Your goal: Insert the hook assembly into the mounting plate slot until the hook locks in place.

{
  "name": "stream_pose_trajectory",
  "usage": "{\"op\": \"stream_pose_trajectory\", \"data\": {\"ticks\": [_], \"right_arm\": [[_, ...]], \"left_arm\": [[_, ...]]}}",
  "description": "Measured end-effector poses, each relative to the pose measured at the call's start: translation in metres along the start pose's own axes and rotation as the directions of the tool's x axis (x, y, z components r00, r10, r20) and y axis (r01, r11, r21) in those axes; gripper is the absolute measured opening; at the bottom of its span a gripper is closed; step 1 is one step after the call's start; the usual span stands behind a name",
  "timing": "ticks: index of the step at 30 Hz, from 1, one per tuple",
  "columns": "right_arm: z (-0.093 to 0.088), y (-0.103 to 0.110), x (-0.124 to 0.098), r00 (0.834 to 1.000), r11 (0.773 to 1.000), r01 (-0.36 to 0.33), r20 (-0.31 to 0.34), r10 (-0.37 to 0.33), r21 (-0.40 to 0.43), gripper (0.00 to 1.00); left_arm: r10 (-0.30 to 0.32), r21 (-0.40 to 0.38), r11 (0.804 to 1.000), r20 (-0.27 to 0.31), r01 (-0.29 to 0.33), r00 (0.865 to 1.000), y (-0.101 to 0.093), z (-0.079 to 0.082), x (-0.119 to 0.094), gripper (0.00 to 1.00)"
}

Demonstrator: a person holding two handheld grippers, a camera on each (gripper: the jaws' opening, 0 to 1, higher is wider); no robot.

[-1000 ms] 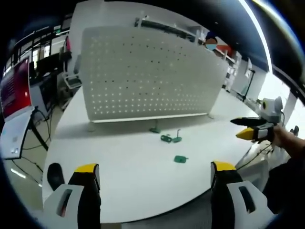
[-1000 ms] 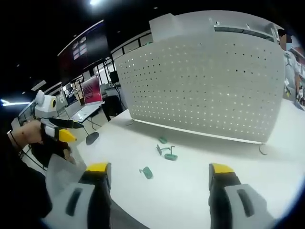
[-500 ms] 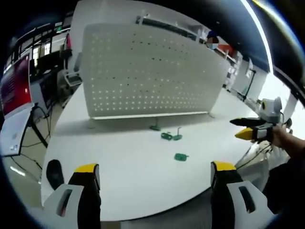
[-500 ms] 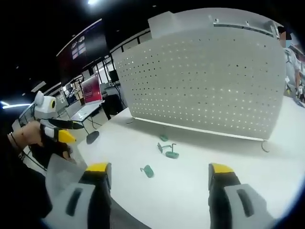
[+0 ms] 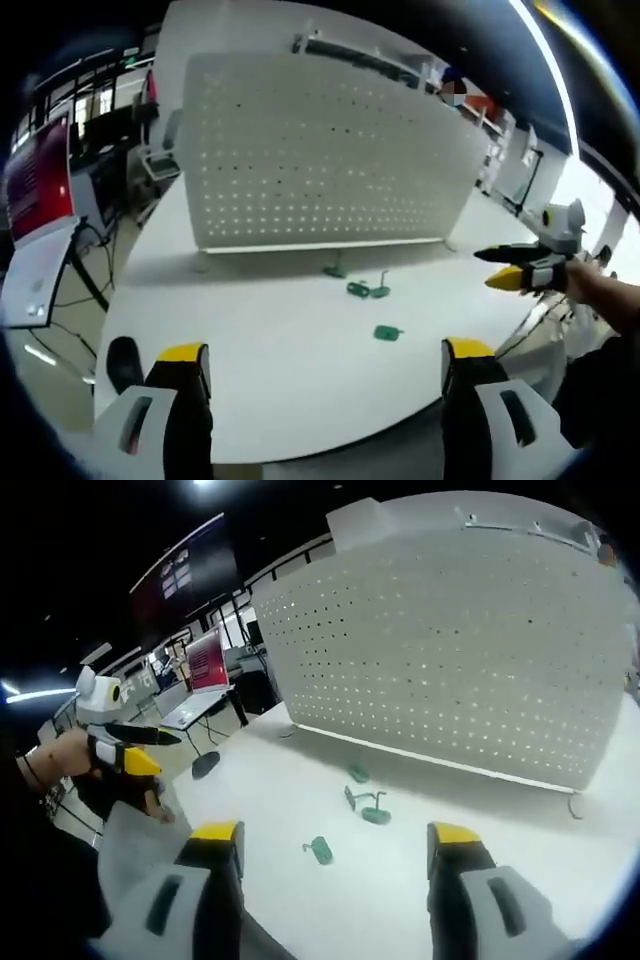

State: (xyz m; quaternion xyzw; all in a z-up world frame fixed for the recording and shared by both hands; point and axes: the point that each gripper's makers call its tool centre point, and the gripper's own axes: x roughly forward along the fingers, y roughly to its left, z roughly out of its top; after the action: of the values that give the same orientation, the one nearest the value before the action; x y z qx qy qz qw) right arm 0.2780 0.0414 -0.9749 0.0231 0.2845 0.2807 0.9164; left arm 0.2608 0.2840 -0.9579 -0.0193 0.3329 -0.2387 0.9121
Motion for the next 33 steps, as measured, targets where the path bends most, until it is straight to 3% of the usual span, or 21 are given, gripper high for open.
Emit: {"op": "stream_pose_trajectory", "data": {"ticks": [3, 6, 12, 14, 16, 22, 29, 31, 33], "right_arm": [[0.003, 0.001, 0.020, 0.999, 0.999, -0.025, -0.036, 0.023, -0.046, 0.66], [0.010, 0.000, 0.035, 0.999, 0.996, -0.039, -0.025, 0.037, -0.075, 0.59], [0.012, -0.006, 0.065, 0.997, 0.997, -0.065, -0.045, 0.063, -0.042, 0.53], [0.013, -0.008, 0.075, 0.996, 0.995, -0.075, -0.051, 0.072, -0.068, 0.50], [0.013, -0.013, 0.086, 0.995, 0.989, -0.090, -0.048, 0.084, -0.119, 0.45], [0.011, -0.024, 0.115, 0.993, 0.992, -0.103, -0.072, 0.098, -0.072, 0.41], [0.008, -0.029, 0.156, 0.982, 0.988, -0.136, -0.143, 0.124, -0.076, 0.37], [0.007, -0.029, 0.169, 0.978, 0.986, -0.146, -0.162, 0.132, -0.080, 0.37], [0.004, -0.032, 0.182, 0.974, 0.985, -0.148, -0.187, 0.129, -0.088, 0.36]], "left_arm": [[0.001, 0.003, 1.000, -0.010, -0.001, 1.000, 0.004, 0.000, 0.001, 0.97], [0.001, 0.005, 1.000, -0.016, -0.001, 1.000, 0.008, 0.000, 0.003, 0.97], [-0.012, 0.000, 1.000, -0.030, 0.012, 0.999, 0.009, -0.002, 0.011, 0.96], [-0.052, -0.029, 0.998, -0.041, 0.051, 0.998, 0.004, -0.004, 0.014, 0.96], [-0.120, -0.117, 0.986, -0.014, 0.117, 0.993, -0.006, 0.001, 0.018, 0.97], [-0.156, -0.207, 0.965, 0.048, 0.163, 0.987, -0.007, 0.018, 0.020, 0.97], [-0.136, -0.158, 0.978, 0.022, 0.137, 0.991, -0.003, 0.021, 0.022, 0.97], [-0.106, -0.077, 0.992, -0.023, 0.104, 0.994, 0.001, 0.015, 0.023, 0.97], [-0.107, -0.050, 0.993, -0.062, 0.104, 0.992, 0.000, 0.007, 0.025, 0.96]]}}
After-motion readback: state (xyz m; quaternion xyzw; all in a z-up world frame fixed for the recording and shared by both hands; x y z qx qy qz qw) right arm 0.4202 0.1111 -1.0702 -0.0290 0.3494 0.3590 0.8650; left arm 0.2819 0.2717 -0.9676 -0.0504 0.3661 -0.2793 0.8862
